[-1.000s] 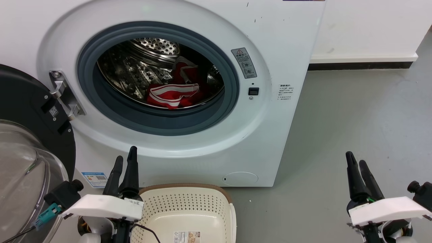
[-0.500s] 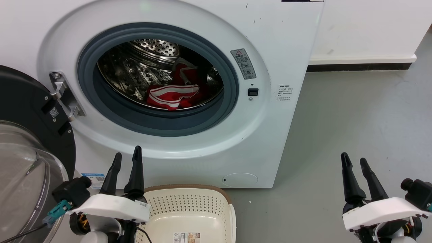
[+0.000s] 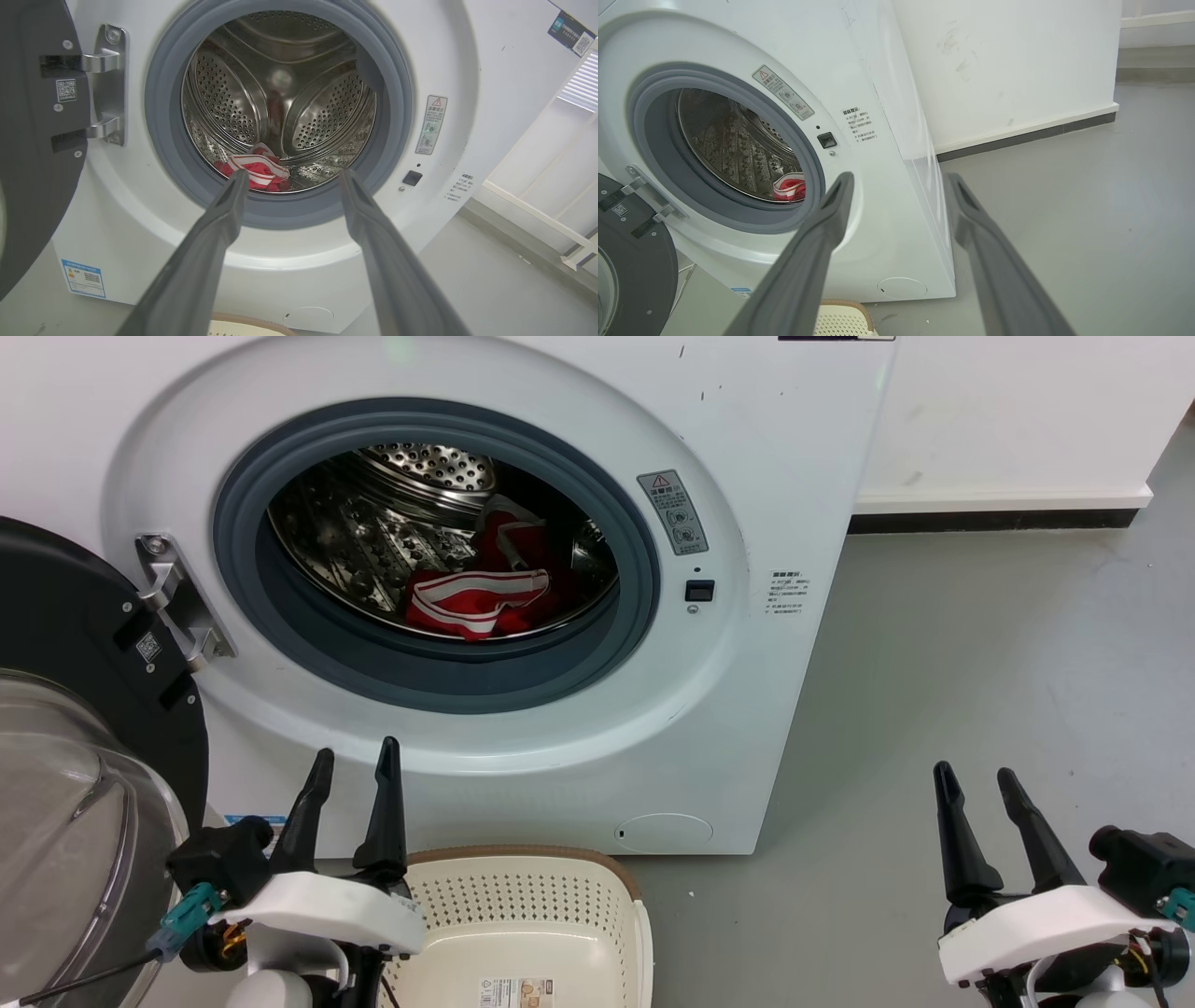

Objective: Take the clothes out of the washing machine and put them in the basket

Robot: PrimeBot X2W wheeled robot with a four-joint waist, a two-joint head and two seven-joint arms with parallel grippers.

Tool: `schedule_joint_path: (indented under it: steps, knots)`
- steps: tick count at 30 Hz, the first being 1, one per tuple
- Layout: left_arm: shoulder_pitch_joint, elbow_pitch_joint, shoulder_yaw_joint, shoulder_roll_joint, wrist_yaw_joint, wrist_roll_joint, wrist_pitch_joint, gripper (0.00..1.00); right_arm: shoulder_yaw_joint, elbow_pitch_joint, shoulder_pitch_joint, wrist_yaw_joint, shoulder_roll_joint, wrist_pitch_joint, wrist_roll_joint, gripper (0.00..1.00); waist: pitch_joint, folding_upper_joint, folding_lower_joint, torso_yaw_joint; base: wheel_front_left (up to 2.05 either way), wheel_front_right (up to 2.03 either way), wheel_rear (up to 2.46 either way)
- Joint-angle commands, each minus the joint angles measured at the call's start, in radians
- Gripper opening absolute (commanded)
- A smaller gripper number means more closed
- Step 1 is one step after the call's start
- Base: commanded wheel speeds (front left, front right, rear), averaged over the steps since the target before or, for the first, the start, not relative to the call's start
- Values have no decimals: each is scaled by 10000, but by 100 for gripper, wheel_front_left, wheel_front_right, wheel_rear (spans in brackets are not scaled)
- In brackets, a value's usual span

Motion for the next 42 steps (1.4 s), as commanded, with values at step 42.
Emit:
schedule_joint_path:
  steps: [42]
  knots:
    - [-193, 394, -146, 147, 661, 3761, -1018, 100, 190, -539, 447, -5, -11, -207, -3768, 100, -46, 0, 0, 43, 0, 0, 0]
